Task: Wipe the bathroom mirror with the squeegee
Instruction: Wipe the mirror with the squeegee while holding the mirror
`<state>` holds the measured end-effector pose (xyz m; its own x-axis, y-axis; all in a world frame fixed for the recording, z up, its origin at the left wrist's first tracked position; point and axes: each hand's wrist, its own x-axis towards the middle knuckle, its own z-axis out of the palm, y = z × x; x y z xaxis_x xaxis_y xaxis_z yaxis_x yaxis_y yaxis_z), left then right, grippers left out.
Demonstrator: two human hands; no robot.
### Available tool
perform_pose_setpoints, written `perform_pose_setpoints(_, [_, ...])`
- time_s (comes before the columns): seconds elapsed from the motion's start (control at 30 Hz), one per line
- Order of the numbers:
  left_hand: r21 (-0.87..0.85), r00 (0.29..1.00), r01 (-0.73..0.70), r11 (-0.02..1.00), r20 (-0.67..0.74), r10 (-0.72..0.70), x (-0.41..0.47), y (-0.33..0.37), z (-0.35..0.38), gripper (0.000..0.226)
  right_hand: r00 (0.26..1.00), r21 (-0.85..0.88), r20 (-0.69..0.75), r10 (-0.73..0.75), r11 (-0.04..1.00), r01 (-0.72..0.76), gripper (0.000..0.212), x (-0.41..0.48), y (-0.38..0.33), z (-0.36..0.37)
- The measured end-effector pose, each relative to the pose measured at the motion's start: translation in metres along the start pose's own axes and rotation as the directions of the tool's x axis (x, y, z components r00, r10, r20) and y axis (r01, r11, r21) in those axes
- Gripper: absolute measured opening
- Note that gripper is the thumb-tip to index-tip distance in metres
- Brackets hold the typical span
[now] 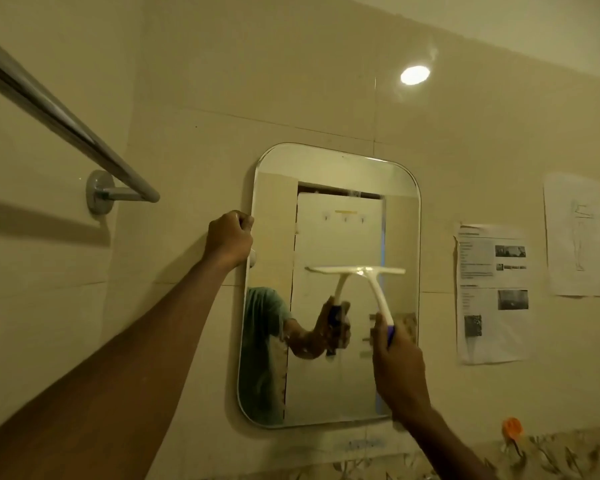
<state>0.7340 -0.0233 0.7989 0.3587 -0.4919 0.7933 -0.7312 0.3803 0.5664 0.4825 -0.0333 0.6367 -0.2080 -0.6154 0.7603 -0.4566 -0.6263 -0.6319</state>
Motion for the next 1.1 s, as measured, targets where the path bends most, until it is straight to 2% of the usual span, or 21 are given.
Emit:
perform_pose_setpoints(0.1, [0.016,1.0,-0.015,1.0,0.02,0.015,0.001,-0.001,-0.002,0.032,1.0,0.008,0.005,-0.012,1.0,0.012,0.038,0.019,-0.028,-0.013])
perform_pose_setpoints(0.2, [0.024,1.0,-0.004,1.0,0.005,0.004,0.0,-0.001,-0.002,0.032,0.995,0.003,-0.072,-0.067,0.998,0.067,0.041,0.088,-0.08,-0.026])
perform_pose_setpoints(0.33, [0.037,1.0,-0.001,0.999,-0.006,0.001,0.0,0.002,0.002,0.034,0.993,-0.115,-0.043,-0.107,0.988,0.102,0.04,0.148,-0.128,-0.036])
perform_pose_setpoints(0.43, [0.046,1.0,-0.003,0.999,-0.011,0.004,0.002,-0.001,0.002,0.034,0.998,-0.101,-0.002,-0.071,0.992,0.07,0.04,0.13,-0.118,-0.032])
perform_pose_setpoints(0.6, [0.057,1.0,0.005,0.998,0.006,-0.005,0.005,-0.001,0.001,0.034,1.0,-0.006,0.018,-0.015,1.0,0.015,0.038,0.042,-0.037,-0.009])
perform_pose_setpoints(0.7, [0.058,1.0,0.01,0.998,0.0,-0.01,0.003,-0.001,0.0,0.035,0.999,-0.044,0.03,0.02,0.999,-0.018,0.036,0.005,-0.017,-0.009])
perform_pose_setpoints(0.8, [0.076,1.0,-0.017,0.997,-0.004,0.018,0.001,-0.002,0.0,0.037,1.0,-0.037,0.023,0.003,0.999,-0.002,0.04,0.025,-0.032,-0.018])
perform_pose_setpoints(0.9, [0.095,0.999,-0.041,0.995,-0.017,0.043,0.001,-0.004,0.002,0.038,0.997,0.007,-0.04,-0.063,0.998,0.063,0.041,0.084,-0.074,-0.028])
perform_pose_setpoints(1.0, [0.104,0.999,-0.04,0.994,-0.019,0.042,0.002,-0.005,0.003,0.038,0.993,-0.044,-0.041,-0.115,0.993,0.113,0.038,0.129,-0.114,-0.032])
perform_pose_setpoints(1.1, [0.092,0.999,-0.035,0.995,-0.011,0.037,0.001,-0.005,0.002,0.037,0.995,-0.036,-0.026,-0.099,0.995,0.098,0.036,0.124,-0.109,-0.026])
